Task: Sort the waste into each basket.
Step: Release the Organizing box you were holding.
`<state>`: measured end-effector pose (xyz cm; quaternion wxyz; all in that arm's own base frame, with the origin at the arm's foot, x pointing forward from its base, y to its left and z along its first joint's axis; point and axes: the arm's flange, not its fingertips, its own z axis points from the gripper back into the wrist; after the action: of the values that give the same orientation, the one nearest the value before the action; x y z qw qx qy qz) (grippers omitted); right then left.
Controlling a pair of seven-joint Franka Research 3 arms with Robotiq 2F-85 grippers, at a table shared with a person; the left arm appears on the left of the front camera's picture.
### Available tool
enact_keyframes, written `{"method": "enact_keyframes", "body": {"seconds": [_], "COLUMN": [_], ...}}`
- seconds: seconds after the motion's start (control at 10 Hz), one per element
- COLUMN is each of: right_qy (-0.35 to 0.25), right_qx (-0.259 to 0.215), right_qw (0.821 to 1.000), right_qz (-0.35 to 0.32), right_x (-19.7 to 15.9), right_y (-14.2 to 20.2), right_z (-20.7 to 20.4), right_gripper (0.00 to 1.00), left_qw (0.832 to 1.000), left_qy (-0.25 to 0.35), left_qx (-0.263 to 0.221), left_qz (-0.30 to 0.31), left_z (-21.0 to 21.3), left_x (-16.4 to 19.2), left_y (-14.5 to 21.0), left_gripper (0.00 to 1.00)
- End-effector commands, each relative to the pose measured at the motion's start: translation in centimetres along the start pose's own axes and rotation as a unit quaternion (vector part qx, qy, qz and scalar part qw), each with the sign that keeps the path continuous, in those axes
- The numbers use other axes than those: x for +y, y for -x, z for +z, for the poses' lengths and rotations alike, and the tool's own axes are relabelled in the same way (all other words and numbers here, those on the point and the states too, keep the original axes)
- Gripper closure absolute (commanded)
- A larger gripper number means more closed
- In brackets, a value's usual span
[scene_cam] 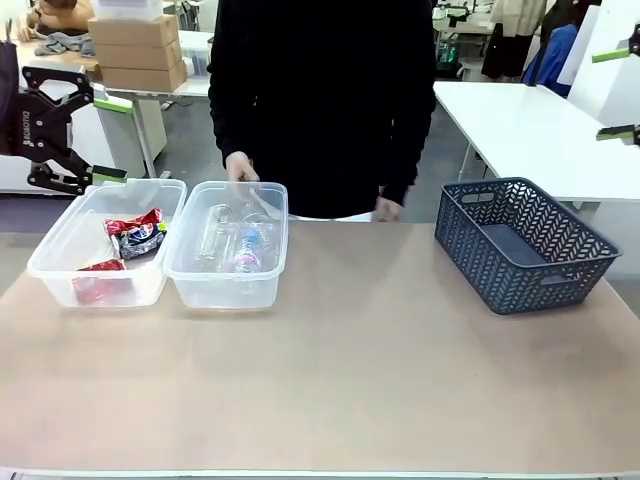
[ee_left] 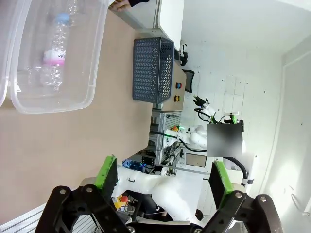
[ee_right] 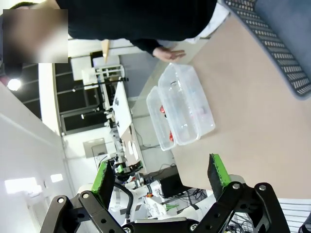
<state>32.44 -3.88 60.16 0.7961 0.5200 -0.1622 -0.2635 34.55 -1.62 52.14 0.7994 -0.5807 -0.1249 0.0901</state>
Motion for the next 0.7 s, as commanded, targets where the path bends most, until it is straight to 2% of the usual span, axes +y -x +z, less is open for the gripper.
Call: {"method": "enact_keyframes", "body": {"seconds": [0.0, 0.6], "right_qy": [-0.012, -0.012], "right_qx": [0.003, 0.003], "right_qw": [1.0, 1.0], "right_qz": [-0.008, -0.008], "right_x": [0.36, 0.36], "right_y": [-0.13, -0.13], "right_z": [0.12, 0.12], "right_gripper": [0.0, 0.0], "left_qw": [1.0, 1.0], "left_qy": [-0.004, -0.004], "left_qx": [0.007, 0.007], "left_qz": [-0.009, -0.009], "left_z": [0.2, 0.2], "left_x": [0.11, 0.11], "left_y": [-0.03, -0.03], "left_gripper": [0.0, 0.0]}}
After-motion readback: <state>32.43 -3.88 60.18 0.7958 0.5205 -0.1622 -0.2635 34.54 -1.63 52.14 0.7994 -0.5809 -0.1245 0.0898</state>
